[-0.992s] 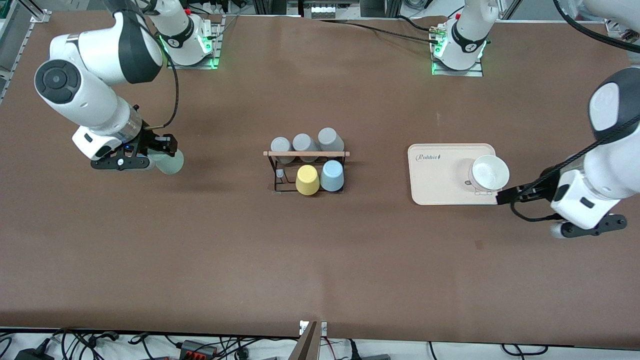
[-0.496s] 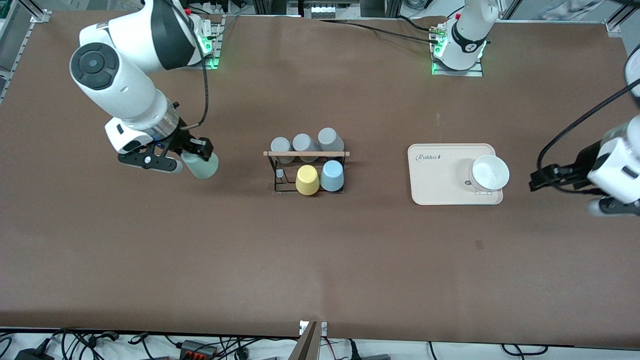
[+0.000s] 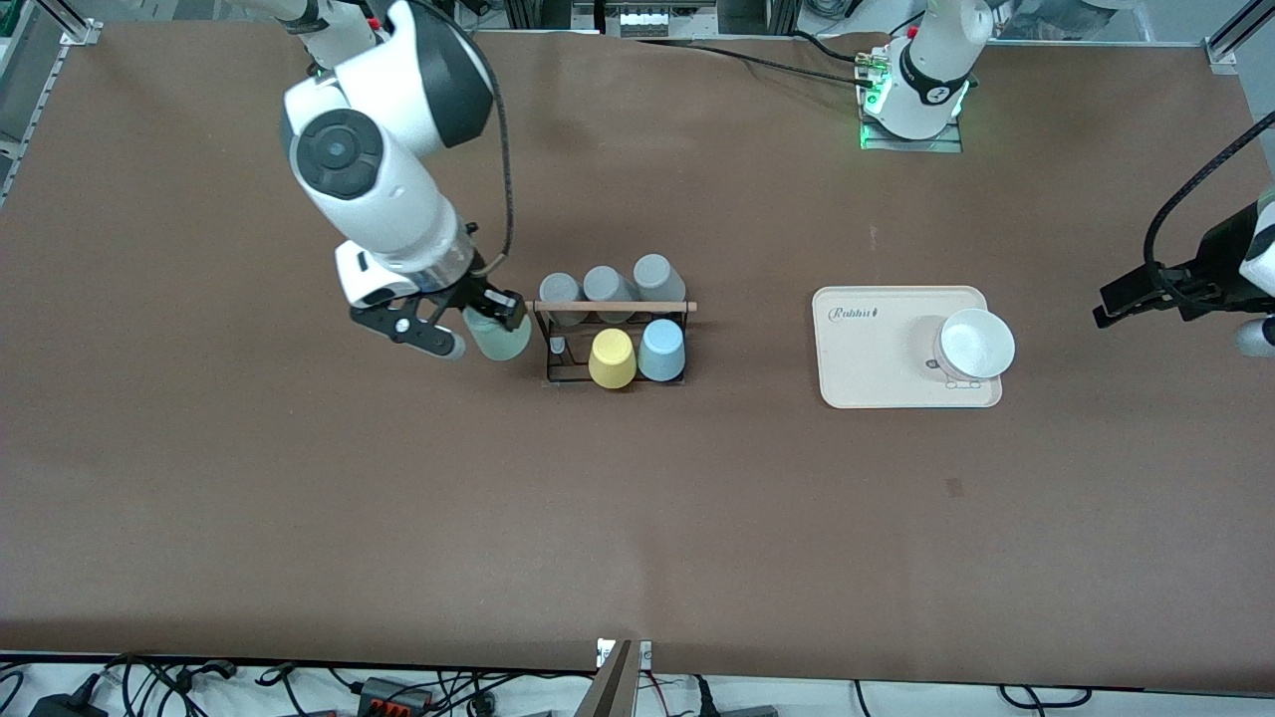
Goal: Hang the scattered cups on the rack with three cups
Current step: 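Carry the mint cup with the right gripper to the rack peg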
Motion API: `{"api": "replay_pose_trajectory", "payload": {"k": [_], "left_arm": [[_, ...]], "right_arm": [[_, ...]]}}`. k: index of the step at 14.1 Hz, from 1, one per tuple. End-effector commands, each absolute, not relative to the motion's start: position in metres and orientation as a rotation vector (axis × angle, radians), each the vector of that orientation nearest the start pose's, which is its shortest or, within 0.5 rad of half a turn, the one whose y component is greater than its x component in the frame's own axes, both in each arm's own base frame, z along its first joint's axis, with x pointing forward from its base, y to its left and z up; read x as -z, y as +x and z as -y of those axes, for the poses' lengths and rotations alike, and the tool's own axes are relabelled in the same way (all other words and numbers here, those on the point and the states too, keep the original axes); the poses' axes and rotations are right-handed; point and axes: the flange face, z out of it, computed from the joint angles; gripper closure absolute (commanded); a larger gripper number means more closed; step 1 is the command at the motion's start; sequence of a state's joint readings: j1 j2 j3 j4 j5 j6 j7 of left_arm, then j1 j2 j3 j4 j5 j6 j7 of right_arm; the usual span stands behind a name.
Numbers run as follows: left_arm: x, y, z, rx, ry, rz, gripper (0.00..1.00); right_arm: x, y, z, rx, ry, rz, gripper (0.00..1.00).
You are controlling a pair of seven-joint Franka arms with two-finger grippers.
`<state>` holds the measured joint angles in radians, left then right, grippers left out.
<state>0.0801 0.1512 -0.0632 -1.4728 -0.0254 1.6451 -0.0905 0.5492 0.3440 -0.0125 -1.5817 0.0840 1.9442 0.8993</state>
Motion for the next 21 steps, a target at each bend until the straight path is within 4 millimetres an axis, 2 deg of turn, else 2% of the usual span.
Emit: {"api": "replay_pose_trajectory", "payload": {"k": [1,3,6,10,14,21], "left_arm": [[-0.590,0.599,-0.007,0.040,-3.178,0.132,0.00],[-0.592,0.597,-0.005,0.035,-3.180,0.127,0.00],[-0.589,0.582,0.002,0.027,-3.178,0.115,0.00],[-0.579,0.584,0.002,0.049,-3.176,0.116,0.00],[-0.566,0.587,-0.003,0.082,-3.128,0.075,0.00],[-0.579,0.588,-0.007,0.073,-3.116,0.080,0.00]], "right_arm": [[-0.432,0.567,-0.367,-0.048,-3.008,-0.606,0.80],[-0.429,0.570,-0.370,-0.023,-2.990,-0.606,0.80],[-0.418,0.571,-0.378,-0.013,-2.986,-0.597,0.79],[-0.404,0.567,-0.387,-0.035,-3.001,-0.596,0.78],[-0.397,0.558,-0.408,-0.003,-2.998,-0.568,0.78],[-0.367,0.558,-0.410,0.004,-3.064,-0.542,0.78]]}}
